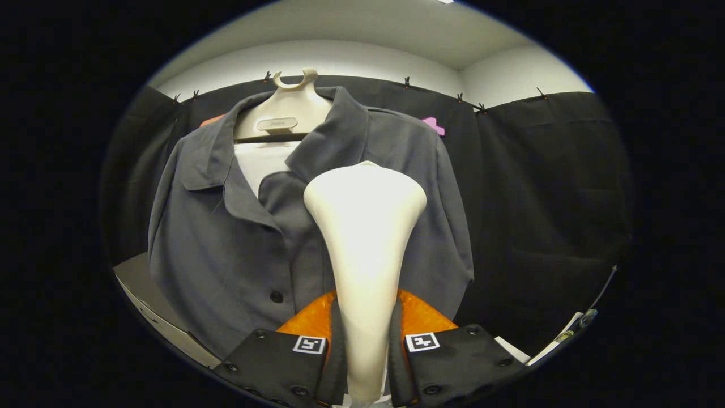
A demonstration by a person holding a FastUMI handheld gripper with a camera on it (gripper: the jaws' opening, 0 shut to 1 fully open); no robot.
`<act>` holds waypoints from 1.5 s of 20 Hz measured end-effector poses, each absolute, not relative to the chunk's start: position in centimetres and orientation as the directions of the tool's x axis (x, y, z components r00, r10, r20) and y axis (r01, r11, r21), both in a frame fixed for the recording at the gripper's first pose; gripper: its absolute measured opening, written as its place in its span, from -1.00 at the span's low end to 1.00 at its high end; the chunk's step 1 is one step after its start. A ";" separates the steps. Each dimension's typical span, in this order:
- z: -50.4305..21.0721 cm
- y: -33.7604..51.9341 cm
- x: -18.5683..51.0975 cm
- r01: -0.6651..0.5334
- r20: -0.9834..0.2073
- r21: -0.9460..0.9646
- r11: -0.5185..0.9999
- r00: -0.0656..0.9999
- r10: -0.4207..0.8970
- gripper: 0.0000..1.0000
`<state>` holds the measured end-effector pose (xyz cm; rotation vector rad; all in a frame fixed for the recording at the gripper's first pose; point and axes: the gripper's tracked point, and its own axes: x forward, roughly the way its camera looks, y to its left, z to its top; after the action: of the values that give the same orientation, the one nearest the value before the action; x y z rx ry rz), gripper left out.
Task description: Iron the clothes twice with a garment steamer, once on the left side and once on the right side.
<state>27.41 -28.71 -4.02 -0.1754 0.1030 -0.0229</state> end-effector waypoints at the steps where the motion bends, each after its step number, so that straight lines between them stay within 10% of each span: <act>1: -5.0 -28.7 27.3 0.010 -0.105 -0.179 0.984 0.994 -0.029 -0.25; 30: -28.4 -32.4 23.2 0.017 -0.433 -0.150 0.989 0.898 -0.081 -0.25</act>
<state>23.18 -32.42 -28.42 -0.1441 0.4543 -0.0509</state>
